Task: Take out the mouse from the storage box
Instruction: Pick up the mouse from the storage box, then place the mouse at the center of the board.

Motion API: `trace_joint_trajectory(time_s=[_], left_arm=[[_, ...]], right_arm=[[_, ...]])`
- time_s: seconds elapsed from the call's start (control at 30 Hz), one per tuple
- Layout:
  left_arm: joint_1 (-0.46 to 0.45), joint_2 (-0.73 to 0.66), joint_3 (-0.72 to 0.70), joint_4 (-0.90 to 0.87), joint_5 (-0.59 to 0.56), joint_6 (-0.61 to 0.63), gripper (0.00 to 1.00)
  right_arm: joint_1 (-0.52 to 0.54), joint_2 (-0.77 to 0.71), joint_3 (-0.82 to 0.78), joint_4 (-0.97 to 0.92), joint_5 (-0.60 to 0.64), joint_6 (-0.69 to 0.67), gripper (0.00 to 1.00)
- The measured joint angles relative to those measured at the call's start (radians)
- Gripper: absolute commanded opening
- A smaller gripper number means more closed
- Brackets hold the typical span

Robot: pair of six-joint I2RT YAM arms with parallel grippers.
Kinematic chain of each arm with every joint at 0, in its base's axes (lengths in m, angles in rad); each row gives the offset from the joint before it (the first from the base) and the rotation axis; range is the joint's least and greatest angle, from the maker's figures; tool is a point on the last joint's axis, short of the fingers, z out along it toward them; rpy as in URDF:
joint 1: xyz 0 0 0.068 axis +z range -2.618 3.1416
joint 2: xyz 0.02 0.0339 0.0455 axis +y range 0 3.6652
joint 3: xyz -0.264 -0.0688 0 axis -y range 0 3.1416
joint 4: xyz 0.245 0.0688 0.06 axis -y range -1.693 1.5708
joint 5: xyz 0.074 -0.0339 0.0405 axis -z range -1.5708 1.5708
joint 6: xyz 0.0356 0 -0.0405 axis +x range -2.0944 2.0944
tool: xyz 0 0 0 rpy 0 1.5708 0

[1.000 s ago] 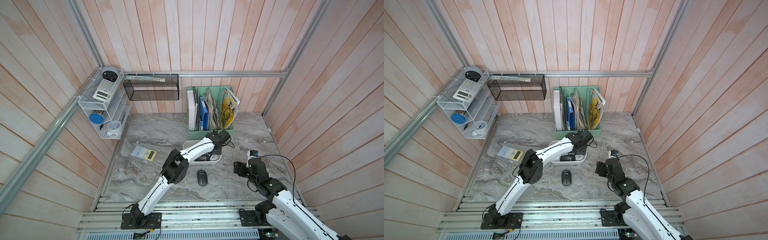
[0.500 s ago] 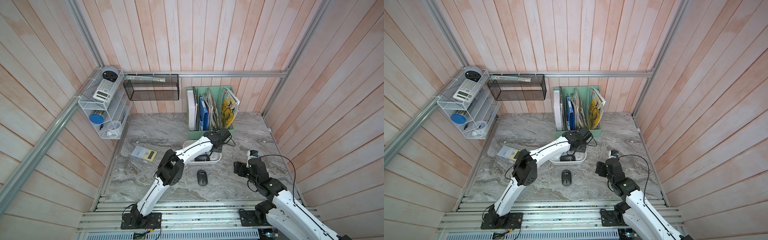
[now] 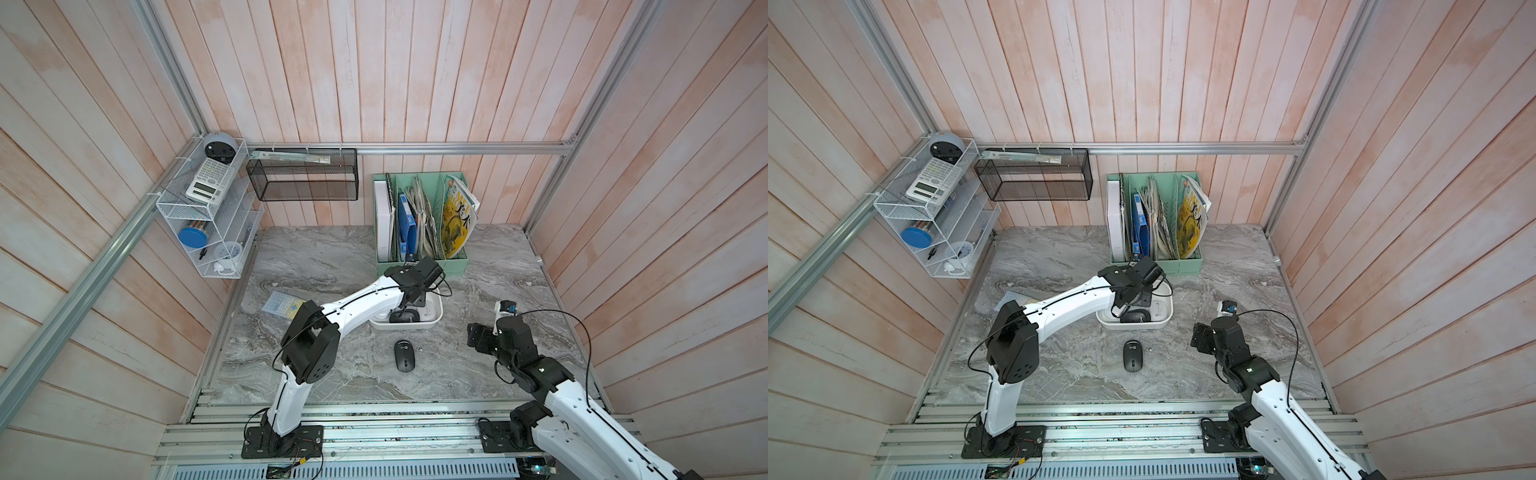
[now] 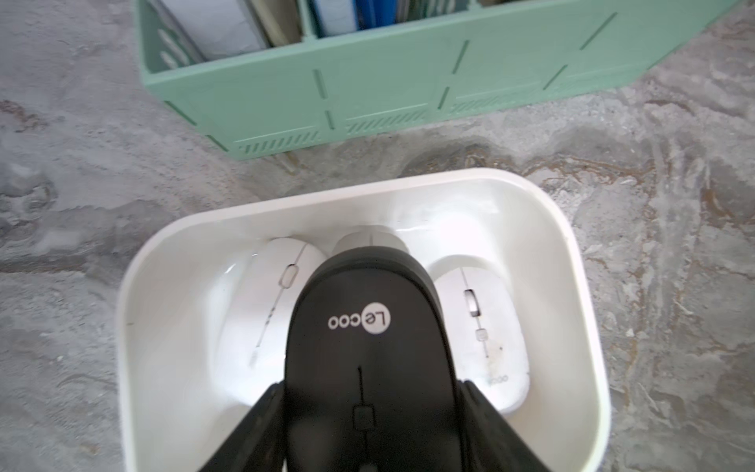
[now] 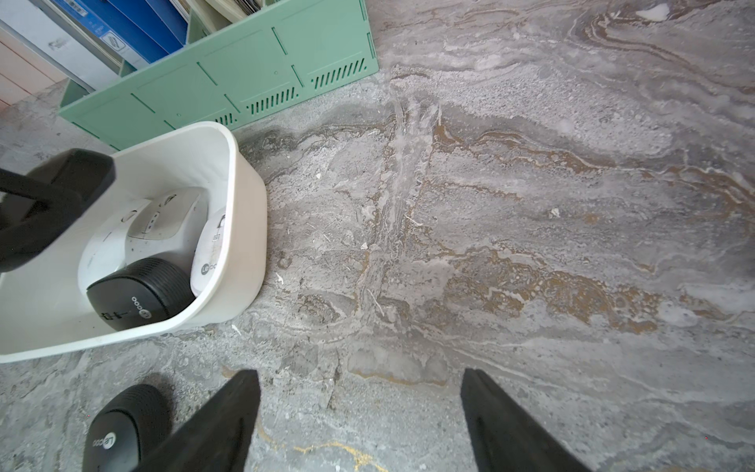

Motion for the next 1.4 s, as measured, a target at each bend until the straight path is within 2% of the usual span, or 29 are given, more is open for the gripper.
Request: trace_joint_trajectory(time_s=[0.27, 0.57, 0.83, 1.4], left_arm=[[0.13, -0.213, -0.285, 0.063, -0.04, -0.003, 0.53], [0.274, -0.319, -0.485, 0.113, -0.047, 0.0, 0.53], [0.347, -0.305, -0.572, 0.185, -0.019, 0.011, 0.53], [0.349, -0.206, -0.59, 0.277, 0.007, 0.021, 0.54]], right_arm=[[-0.001, 0.0, 0.0, 0.0, 0.003, 0.0, 0.84], [-0.002, 0.005, -0.001, 0.003, 0.003, 0.0, 0.84], [-0.002, 0.008, -0.002, 0.006, 0.003, 0.003, 0.84], [-0.002, 0.03, -0.002, 0.028, 0.003, 0.003, 0.84]])
